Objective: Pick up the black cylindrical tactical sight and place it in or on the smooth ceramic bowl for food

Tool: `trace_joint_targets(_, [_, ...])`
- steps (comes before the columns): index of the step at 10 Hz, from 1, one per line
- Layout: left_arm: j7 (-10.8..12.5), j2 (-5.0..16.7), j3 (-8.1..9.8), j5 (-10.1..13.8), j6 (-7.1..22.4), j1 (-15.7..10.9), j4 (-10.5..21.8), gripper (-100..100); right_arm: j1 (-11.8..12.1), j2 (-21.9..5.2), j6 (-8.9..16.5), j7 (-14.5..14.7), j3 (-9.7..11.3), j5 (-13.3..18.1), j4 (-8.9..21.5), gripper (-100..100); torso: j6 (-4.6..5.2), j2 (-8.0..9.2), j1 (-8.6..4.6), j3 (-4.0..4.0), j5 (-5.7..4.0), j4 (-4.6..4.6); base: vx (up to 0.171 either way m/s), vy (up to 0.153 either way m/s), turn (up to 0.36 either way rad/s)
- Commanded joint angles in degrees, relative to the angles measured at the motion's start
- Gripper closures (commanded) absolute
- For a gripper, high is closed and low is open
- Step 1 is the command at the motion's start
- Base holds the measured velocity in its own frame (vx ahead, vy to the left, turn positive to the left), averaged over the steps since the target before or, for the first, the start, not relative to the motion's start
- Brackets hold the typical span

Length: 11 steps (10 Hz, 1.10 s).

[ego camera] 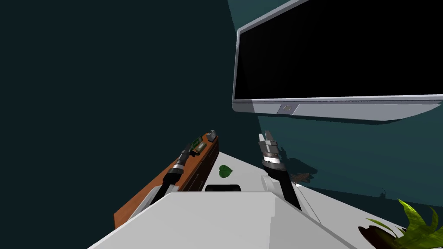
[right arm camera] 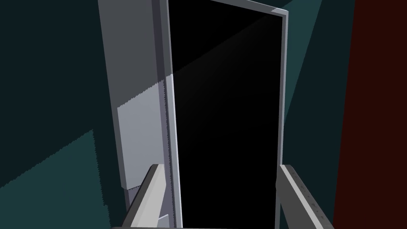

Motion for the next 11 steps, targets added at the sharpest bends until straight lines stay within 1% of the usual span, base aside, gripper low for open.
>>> trace_joint_targets(1, [0.0, 1.1, 0.30, -0.2, 0.9, -0.5, 2.7, -100, 0.0, 0.0, 0.0, 0.0, 0.0, 0.0, 0.0, 0, 0.00, 0.00, 0.00, 0.00, 0.00, 0.00, -0.006, -0.002, -0.027])
trace_joint_targets(2, [0.0, 1.1, 0.30, -0.2, 0.9, -0.5, 2.7, -100, 0.0, 0.0, 0.0, 0.0, 0.0, 0.0, 0.0, 0, 0.00, -0.02, 0.00, -0.01, 0.00, -0.01, -0.004, -0.001, -0.017])
trace_joint_targets(7, [1.0, 5.6, 1.75, 0.5, 5.8, -3.6, 13.6, -100, 0.0, 0.0, 0.0, 0.0, 0.0, 0.0, 0.0, 0, 0.00, -0.07, 0.06, -0.04, 0.01, -0.02, 0.002, 0.006, -0.060])
trace_joint_targets(8, [1.0, 5.6, 1.75, 0.5, 5.8, -3.6, 14.7, -100, 0.0, 0.0, 0.0, 0.0, 0.0, 0.0, 0.0, 0, 0.00, -0.09, 0.07, -0.05, 0.01, -0.02, 0.009, 0.011, -0.023])
trace_joint_targets(9, [1.0, 5.6, 1.75, 0.5, 5.8, -3.6, 14.7, -100, 0.0, 0.0, 0.0, 0.0, 0.0, 0.0, 0.0, 0, -0.01, -0.09, 0.05, -0.05, 0.01, -0.02, 0.000, 0.000, 0.000])
trace_joint_targets(11, [1.4, 7.1, 2.20, 1.3, 7.9, -5.1, 19.3, -100, 0.0, 0.0, 0.0, 0.0, 0.0, 0.0, 0.0, 0, 0.00, -0.08, 0.03, -0.05, 0.00, -0.02, 0.011, 0.010, -0.078])
